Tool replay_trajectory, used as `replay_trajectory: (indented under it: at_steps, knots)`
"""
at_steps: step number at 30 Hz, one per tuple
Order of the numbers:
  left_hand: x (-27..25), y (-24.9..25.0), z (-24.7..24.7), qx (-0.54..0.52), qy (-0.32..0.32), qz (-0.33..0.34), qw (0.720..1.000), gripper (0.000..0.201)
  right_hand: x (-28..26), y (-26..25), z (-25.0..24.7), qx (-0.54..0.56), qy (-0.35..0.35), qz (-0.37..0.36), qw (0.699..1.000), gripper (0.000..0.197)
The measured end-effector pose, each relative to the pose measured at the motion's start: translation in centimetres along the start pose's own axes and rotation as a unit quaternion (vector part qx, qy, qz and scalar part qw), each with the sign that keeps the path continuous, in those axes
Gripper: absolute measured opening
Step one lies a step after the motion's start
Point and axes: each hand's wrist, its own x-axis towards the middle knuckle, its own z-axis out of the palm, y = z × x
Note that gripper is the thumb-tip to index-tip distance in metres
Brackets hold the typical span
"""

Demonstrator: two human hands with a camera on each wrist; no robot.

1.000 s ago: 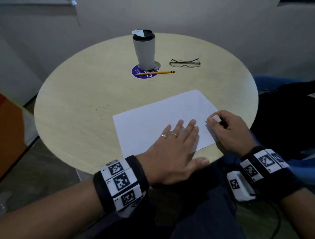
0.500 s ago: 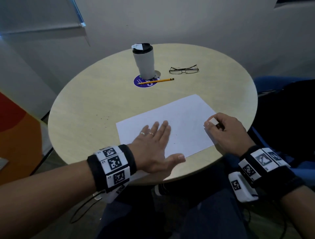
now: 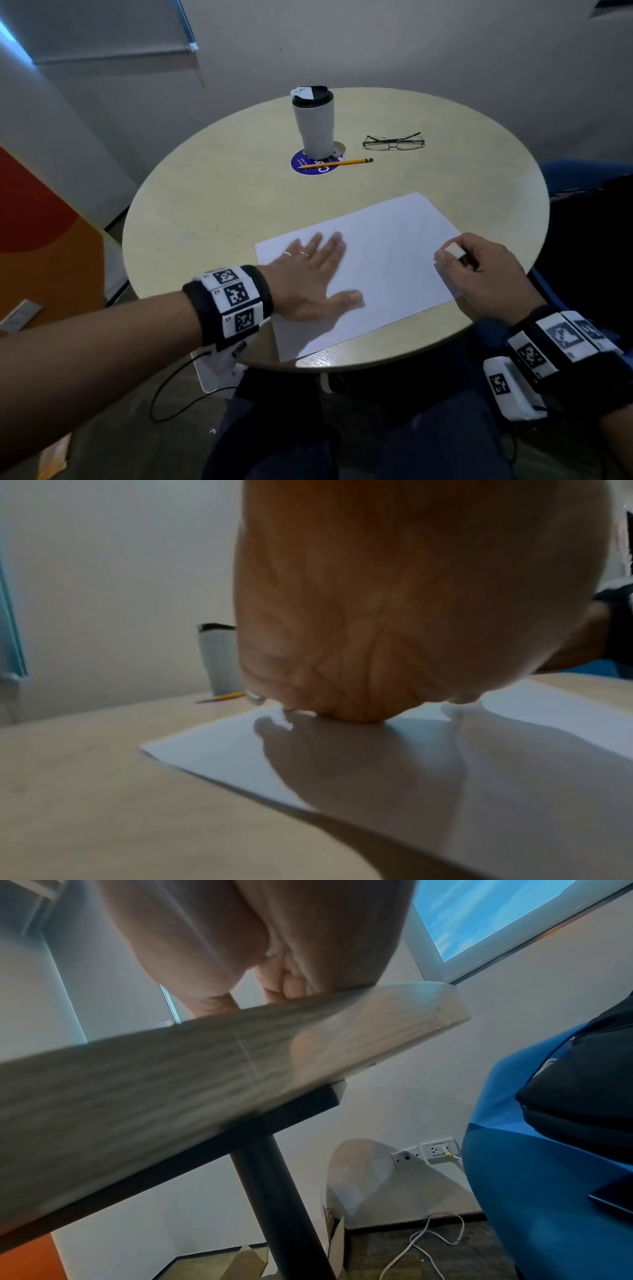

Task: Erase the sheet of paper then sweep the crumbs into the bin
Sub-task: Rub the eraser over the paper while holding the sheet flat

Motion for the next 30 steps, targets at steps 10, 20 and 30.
replay_trajectory:
  at_steps: [10, 20, 30]
  knots:
    - [1.5, 6.2, -0.2, 0.109, 0.047, 0.248, 0.961, 0.084, 0.0, 0.2, 0.0, 0.005, -0.002, -0.011, 1.0, 0.014]
    - [4.3, 1.4, -2.4, -0.008, 0.067, 0.017, 0.998, 0.094, 0.1, 0.1, 0.0, 0.014, -0.009, 0.004, 1.0, 0.016]
    - [3.9, 0.3, -0.9, 0.047, 0.043, 0.189, 0.98, 0.071, 0.0, 0.3, -0.1, 0.016, -0.015, -0.016, 1.0, 0.015]
